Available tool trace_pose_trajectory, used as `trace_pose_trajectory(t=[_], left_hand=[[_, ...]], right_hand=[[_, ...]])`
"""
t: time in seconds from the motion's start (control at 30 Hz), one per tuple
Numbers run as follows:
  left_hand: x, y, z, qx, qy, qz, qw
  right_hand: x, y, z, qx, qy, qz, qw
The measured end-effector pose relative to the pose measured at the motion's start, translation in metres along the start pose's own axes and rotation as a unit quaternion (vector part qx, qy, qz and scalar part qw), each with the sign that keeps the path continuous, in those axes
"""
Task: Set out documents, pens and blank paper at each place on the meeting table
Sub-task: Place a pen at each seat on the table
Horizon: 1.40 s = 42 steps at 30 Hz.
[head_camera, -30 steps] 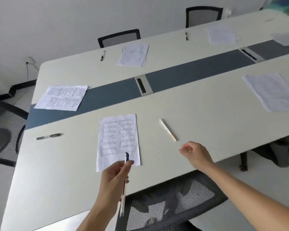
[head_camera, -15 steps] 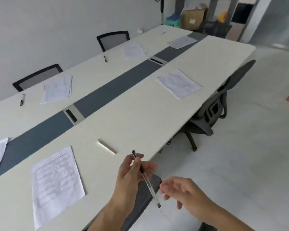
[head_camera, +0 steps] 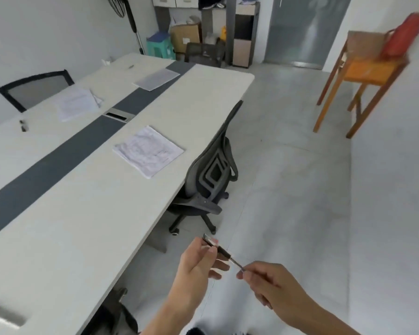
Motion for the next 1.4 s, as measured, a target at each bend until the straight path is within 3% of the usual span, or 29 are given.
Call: trace_pose_trajectory(t=[0.2, 0.47, 0.7, 0.8, 1.03, 1.23, 1.4], left_hand=[[0.083, -0.022, 0.013, 0.090, 0.051, -0.030, 0.994], [0.223, -0.022, 0.053, 0.086, 0.057, -0.016, 0.995], [0.313, -0.013, 0.111, 0.098, 0.031, 0.006, 0.995], [0.334, 0.005, 0.127, 0.109, 0.021, 0.050, 0.993], [0.363, 0.036, 0.140, 0.096, 0.085, 0.191, 0.973], [0.385, 0.021, 0.167, 0.016, 0.169, 0.338, 0.926], [0.391, -0.008, 0.179, -0.009, 0.211, 0.416, 0.884]], right_hand=[[0.054, 0.072, -0.003, 0.038, -0.017, 0.058, 0.997], [0.147, 0.181, -0.042, -0.007, -0.022, 0.164, 0.986], [0.244, 0.246, -0.095, -0.003, -0.035, 0.193, 0.981], [0.294, 0.263, -0.121, -0.012, -0.022, 0.167, 0.986], [0.452, 0.302, -0.189, -0.034, 0.025, 0.061, 0.997], [0.617, 0.296, -0.244, -0.048, 0.009, -0.061, 0.997], [0.744, 0.251, -0.256, -0.160, -0.032, -0.156, 0.974]])
Point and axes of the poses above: each hand's wrist, its own x-axis towards the middle knuckle, its own y-axis out of the back of the hand, z = x × y, the point moved 2 cm from there along x, towards the middle knuckle, and after that the axes turned 1 degree about -y, right-handed, at the moved point
